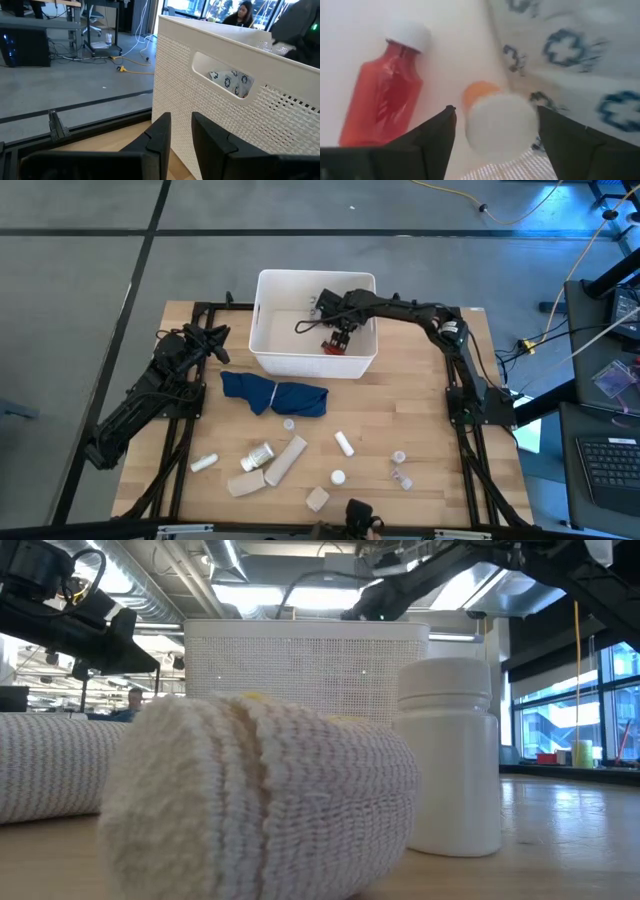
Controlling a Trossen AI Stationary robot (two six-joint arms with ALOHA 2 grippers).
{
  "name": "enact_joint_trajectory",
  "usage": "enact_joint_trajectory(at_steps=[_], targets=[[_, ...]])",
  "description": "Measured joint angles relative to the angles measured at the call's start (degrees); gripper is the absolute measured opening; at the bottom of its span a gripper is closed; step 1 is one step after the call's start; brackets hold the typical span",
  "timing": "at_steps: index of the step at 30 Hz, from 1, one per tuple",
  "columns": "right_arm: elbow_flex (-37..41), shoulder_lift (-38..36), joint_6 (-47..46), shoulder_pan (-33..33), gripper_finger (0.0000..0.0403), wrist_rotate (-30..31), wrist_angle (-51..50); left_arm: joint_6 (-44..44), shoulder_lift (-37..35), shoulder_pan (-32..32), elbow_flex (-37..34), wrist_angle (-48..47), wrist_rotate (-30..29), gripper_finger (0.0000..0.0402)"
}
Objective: Pick & place medical supplies in basket/bin
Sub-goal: Put the orange pill bottle into the white bin, then adjust the white bin
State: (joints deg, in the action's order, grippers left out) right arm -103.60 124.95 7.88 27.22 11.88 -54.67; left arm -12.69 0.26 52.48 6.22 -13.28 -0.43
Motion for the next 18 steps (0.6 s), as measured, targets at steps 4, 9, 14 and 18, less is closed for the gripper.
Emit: enact_joint_trajectory(at_steps=[4,9,14,18], targets=[[-7.02,0.0,-0.11,-0.05,0.0291,0.04,-6.86,0.0,-0.01,0.01,0.0,0.0,-0.01,0.0072],[-18.62,0.0,-1.72,-0.9,0.0298,0.04,-15.33,-0.01,-0.01,0.0,0.0,0.0,-0.01,0.0072],[-31.1,-0.04,-6.4,-2.97,0.0299,-0.75,-25.32,0.0,0.01,0.01,0.0,-0.02,0.01,0.0072],[-28.84,-4.21,-10.86,-6.5,0.0299,-4.85,-25.5,0.0,-0.01,-0.01,0.0,-0.26,-0.01,0.0072]])
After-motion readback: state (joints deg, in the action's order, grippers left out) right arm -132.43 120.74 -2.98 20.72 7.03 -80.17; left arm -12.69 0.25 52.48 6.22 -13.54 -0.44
